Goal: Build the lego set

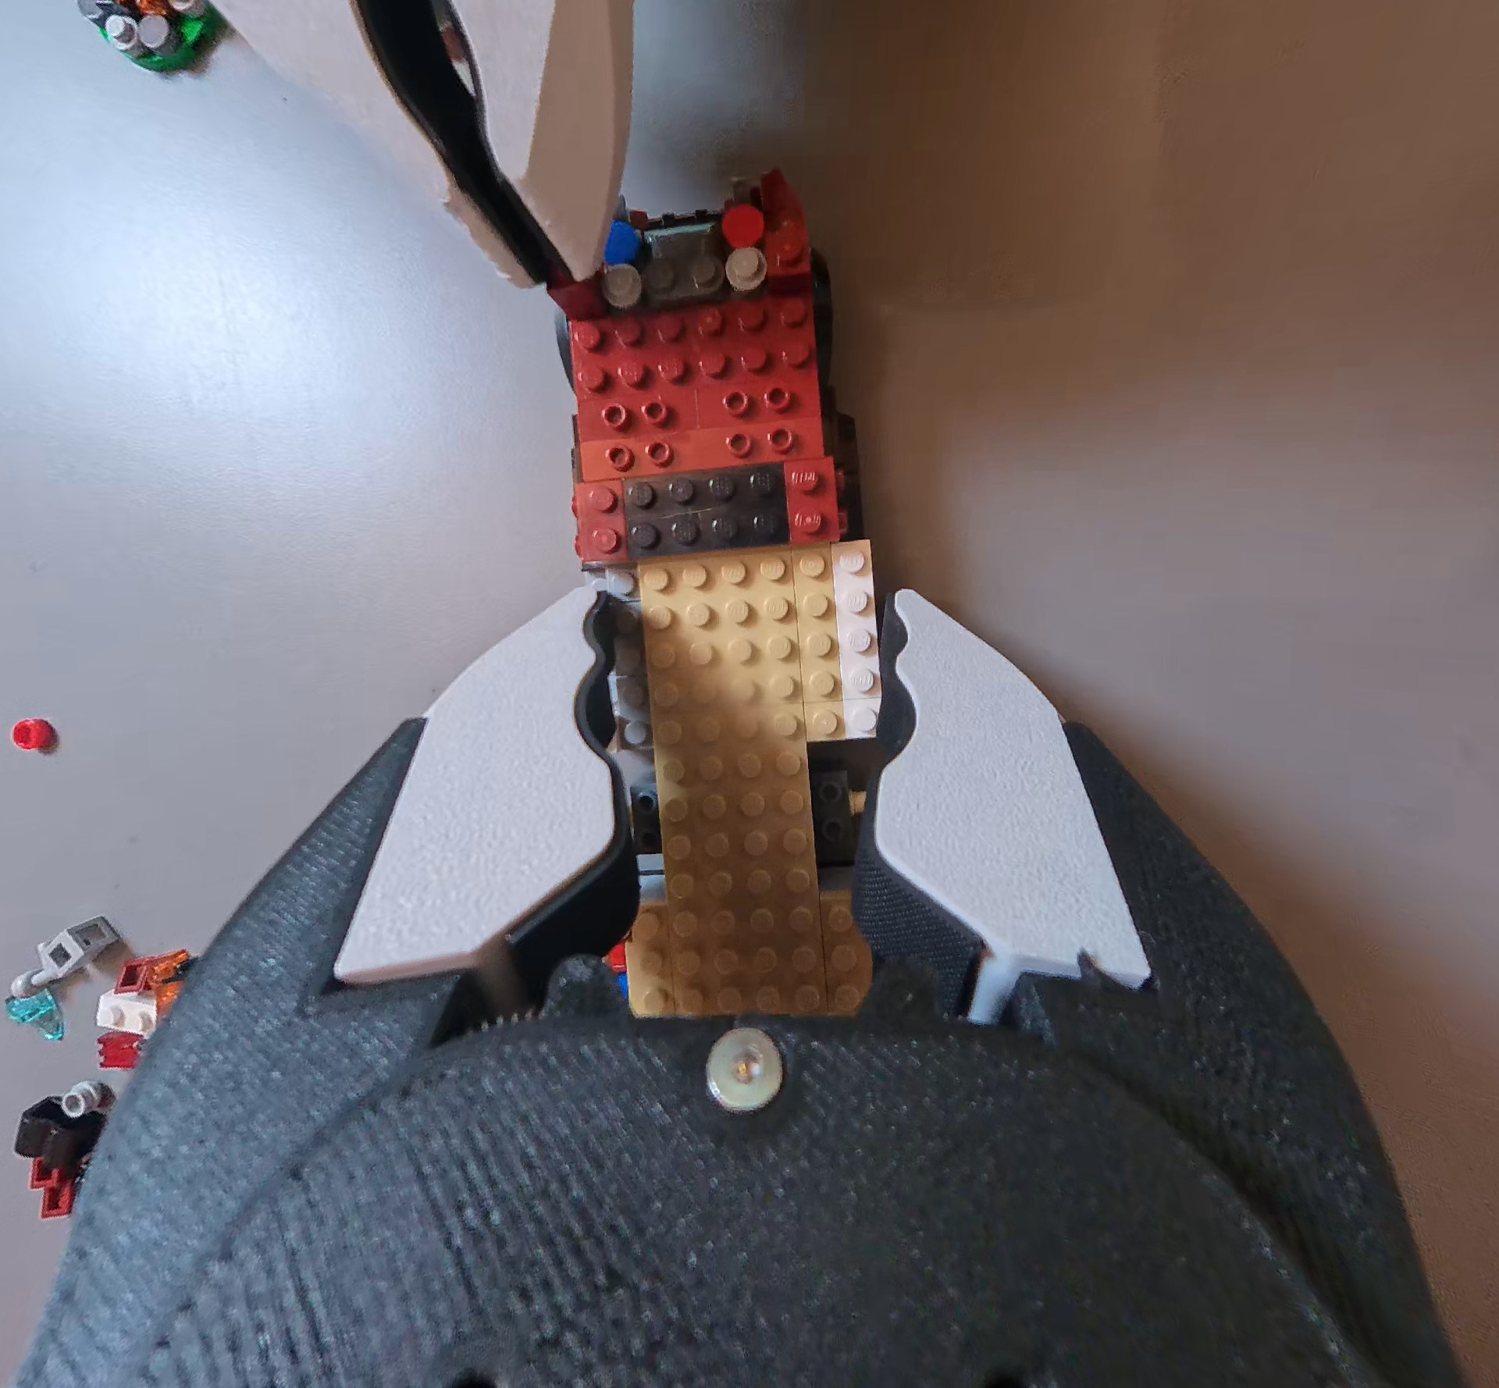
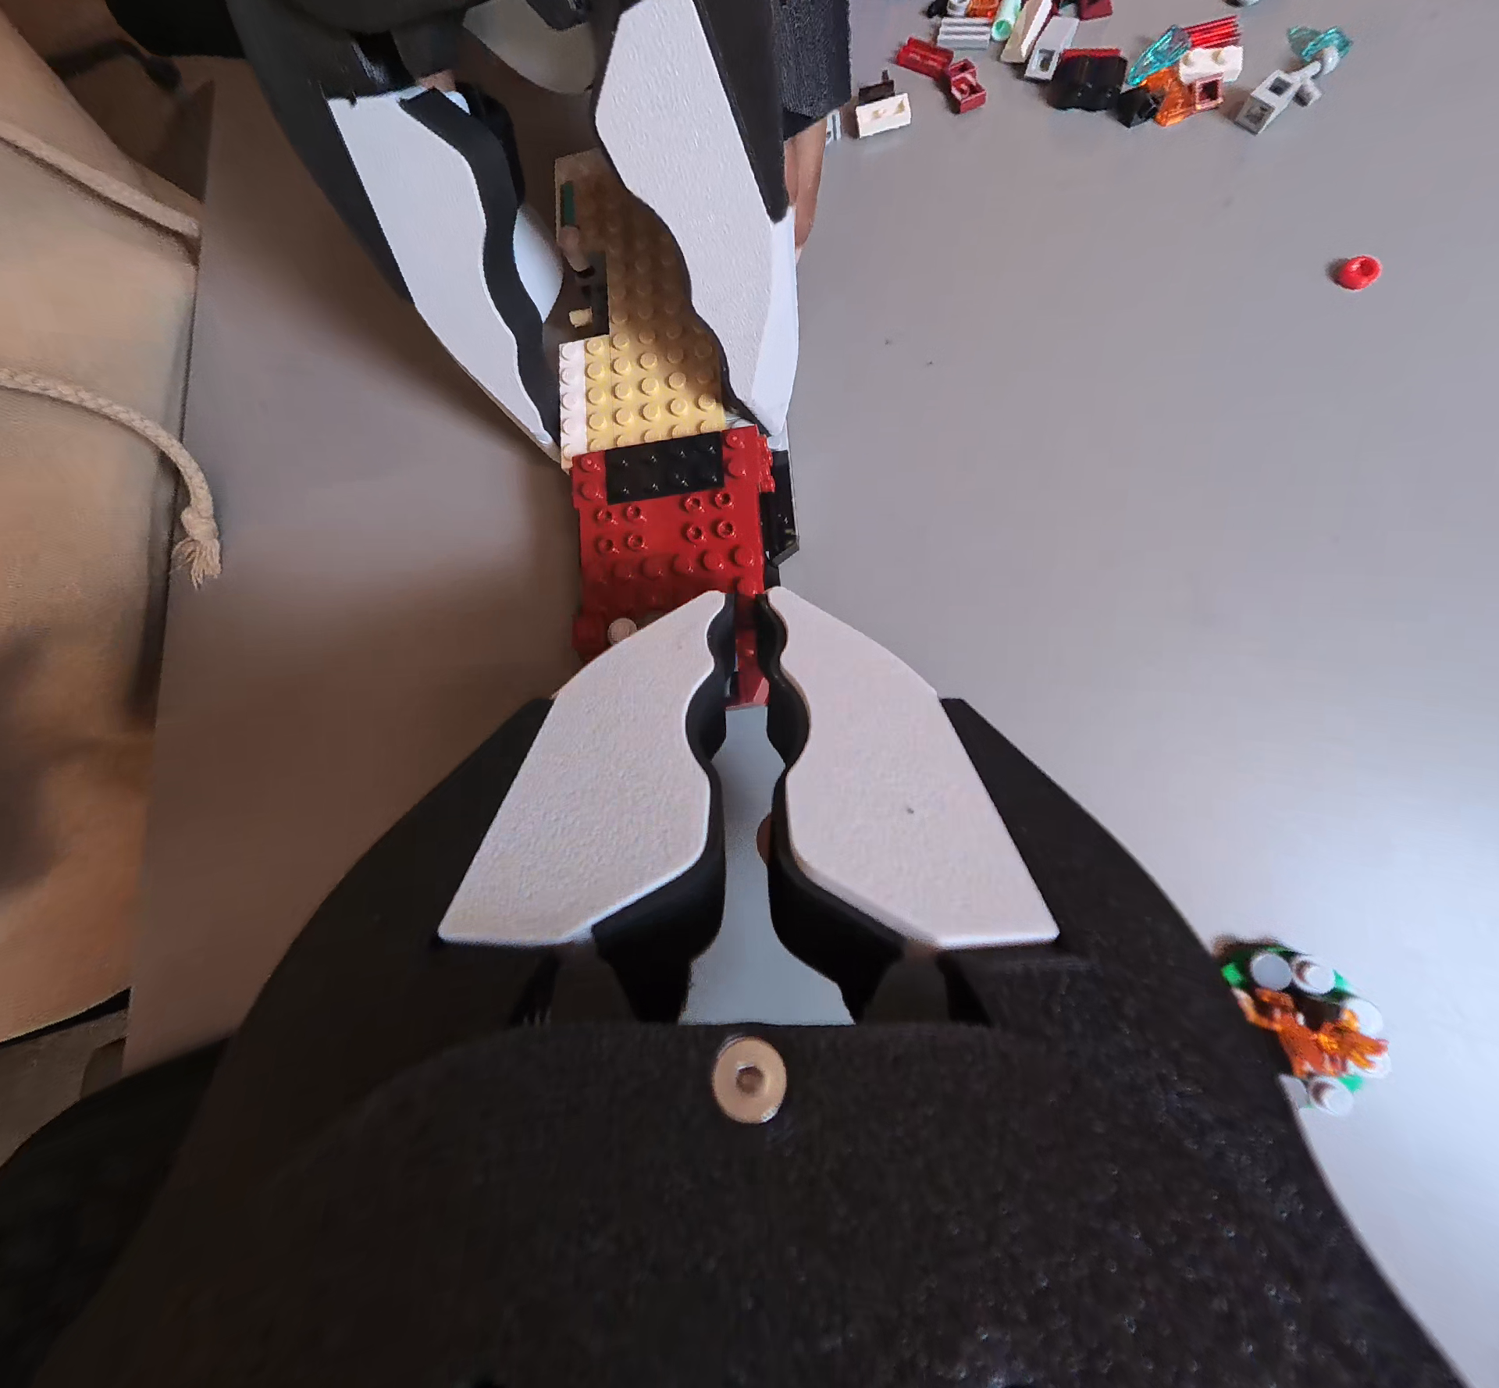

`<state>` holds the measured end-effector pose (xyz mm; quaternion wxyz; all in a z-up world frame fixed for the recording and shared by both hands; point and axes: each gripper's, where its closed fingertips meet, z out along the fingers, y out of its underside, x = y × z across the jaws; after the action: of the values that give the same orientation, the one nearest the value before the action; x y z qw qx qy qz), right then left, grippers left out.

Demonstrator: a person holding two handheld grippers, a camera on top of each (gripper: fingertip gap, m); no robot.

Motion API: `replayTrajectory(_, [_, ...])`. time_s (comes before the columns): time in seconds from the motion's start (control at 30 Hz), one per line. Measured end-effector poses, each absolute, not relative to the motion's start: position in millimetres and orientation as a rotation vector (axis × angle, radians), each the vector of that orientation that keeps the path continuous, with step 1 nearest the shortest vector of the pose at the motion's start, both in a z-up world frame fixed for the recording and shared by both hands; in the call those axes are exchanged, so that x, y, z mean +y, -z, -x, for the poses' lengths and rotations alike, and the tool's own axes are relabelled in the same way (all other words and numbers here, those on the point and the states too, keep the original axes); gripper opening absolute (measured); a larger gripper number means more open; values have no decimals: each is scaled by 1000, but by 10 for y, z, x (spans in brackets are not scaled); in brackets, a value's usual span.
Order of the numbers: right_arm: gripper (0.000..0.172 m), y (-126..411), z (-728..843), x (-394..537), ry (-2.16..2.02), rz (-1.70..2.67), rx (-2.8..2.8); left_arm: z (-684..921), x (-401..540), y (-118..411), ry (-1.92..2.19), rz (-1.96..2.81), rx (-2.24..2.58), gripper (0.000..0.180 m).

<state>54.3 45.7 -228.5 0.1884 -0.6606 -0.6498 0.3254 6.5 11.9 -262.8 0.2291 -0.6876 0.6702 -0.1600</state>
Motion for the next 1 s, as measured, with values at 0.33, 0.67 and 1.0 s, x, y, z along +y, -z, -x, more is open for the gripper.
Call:
replayTrajectory(0.33, [4,2310,-531,458,-897,1904,-1846,-66,118,2628,447,1892,1836,63])
replayTrajectory(0.67, [1,2390,-460,259,-950,1891,-1904,-85,124,2630,451,1899,1820,63])
replayTrajectory(1.0, [7,1940,-512,467,-1150,1813,-1668,-104,104,2628,453,1893,1833,63])
